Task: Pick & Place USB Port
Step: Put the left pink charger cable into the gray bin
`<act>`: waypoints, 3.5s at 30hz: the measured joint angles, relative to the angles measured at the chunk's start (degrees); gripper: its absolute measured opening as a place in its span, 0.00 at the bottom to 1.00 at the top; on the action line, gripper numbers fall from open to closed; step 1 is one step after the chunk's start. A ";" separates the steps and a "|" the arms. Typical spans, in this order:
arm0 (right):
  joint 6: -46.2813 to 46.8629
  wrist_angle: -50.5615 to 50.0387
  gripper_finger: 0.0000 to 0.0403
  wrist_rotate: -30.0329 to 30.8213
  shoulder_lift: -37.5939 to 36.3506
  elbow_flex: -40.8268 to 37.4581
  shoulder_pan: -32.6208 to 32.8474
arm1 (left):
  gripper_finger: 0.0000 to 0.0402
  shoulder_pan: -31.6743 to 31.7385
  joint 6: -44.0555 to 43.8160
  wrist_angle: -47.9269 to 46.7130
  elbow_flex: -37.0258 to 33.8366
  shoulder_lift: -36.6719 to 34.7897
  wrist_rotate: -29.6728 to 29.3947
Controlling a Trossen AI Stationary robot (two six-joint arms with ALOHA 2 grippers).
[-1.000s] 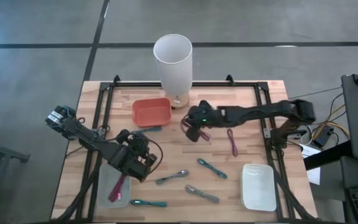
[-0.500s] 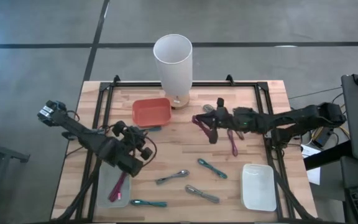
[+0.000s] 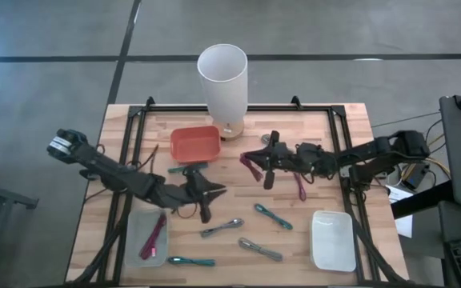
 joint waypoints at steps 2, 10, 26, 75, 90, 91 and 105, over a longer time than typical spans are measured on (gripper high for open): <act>0.04 -0.10 0.03 -1.09 1.86 1.91 0.02 | 0.16 1.42 4.07 5.19 -0.96 0.00 3.98; -0.26 -0.06 0.03 -1.73 9.41 9.94 0.11 | 0.16 7.44 1.28 4.87 -2.25 0.61 6.03; -3.42 -5.68 0.03 -1.71 15.67 18.48 0.11 | 0.19 11.56 -0.89 3.76 -5.96 0.52 6.33; -2.97 -19.67 0.03 -1.69 15.29 22.06 0.26 | 0.04 13.18 3.83 3.81 -5.83 0.52 6.25; -7.55 -18.64 0.03 -1.25 15.29 21.95 0.24 | 0.04 13.20 4.02 3.24 -5.83 0.48 5.70; -7.51 -18.64 0.03 -1.25 15.29 21.95 0.24 | 0.04 13.20 4.02 3.23 -5.83 0.48 5.71; -7.38 -21.05 0.03 -1.23 15.31 22.04 0.22 | 0.04 13.31 3.99 2.51 -5.83 0.50 6.16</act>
